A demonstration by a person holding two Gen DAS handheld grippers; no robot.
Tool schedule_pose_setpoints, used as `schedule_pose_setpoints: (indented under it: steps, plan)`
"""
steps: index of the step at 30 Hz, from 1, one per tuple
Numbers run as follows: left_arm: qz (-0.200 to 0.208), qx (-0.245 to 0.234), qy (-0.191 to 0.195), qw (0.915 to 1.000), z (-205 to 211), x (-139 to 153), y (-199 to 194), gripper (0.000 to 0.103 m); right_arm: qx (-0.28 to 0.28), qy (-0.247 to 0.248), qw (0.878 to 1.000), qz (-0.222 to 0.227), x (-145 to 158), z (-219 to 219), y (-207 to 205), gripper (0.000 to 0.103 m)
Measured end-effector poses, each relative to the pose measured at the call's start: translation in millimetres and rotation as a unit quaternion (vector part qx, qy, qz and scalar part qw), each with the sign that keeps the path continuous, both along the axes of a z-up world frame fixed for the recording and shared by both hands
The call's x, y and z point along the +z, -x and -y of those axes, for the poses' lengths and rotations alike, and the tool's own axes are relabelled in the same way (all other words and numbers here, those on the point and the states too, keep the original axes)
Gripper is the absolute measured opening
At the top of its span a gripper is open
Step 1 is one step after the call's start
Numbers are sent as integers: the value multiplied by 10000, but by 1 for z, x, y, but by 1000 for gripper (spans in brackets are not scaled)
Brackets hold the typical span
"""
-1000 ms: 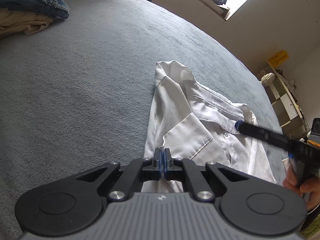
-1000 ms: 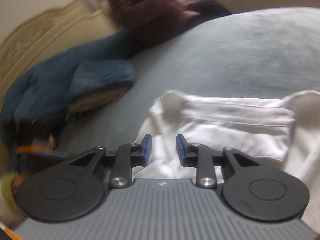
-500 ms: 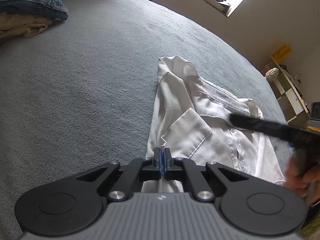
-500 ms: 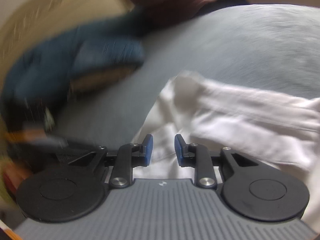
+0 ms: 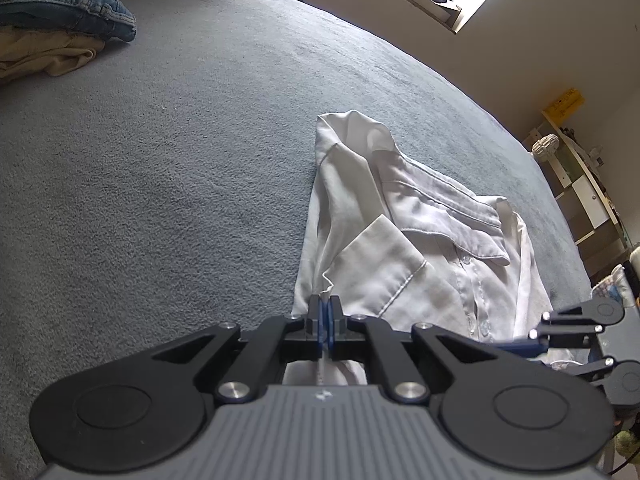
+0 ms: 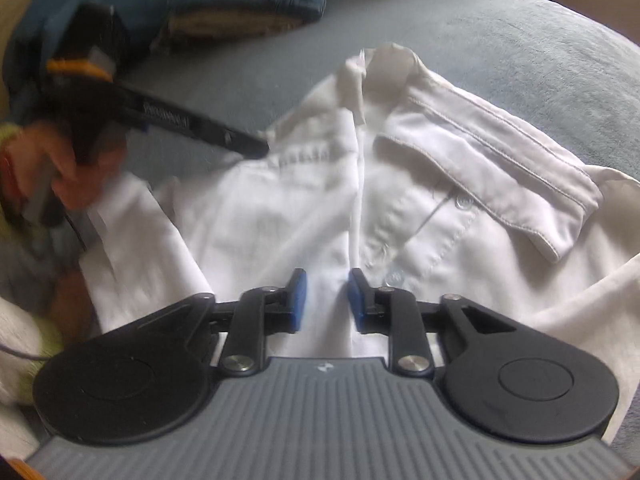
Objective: Fold clothes
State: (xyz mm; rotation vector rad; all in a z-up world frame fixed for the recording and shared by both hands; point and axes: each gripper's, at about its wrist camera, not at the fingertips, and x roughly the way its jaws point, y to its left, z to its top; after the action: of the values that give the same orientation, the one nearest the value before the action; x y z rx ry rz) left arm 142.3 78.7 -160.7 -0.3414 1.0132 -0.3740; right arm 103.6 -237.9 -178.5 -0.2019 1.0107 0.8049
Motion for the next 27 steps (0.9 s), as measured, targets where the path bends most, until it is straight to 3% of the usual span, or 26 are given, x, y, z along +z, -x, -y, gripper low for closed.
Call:
schedule_pose_setpoints:
  steps: [3, 12, 16, 21, 27]
  plan:
    - [-8, 11, 7, 10000, 0, 1, 0, 3, -124, 41, 9999, 108, 4, 2, 7, 0]
    - [-14, -14, -7, 10000, 2, 2, -2, 3, -748, 298, 9959, 418, -3, 5, 20, 3]
    - [55, -16, 15, 10000, 1, 5, -1, 4, -867, 277, 9935, 685, 18, 4, 22, 4]
    - [352, -41, 112, 9993, 3, 15, -1, 4, -333, -40, 9932, 1117, 44, -24, 16, 5]
    - [498, -228, -110, 9984, 18, 15, -8, 4, -90, -30, 9925, 1218, 27, -63, -16, 5]
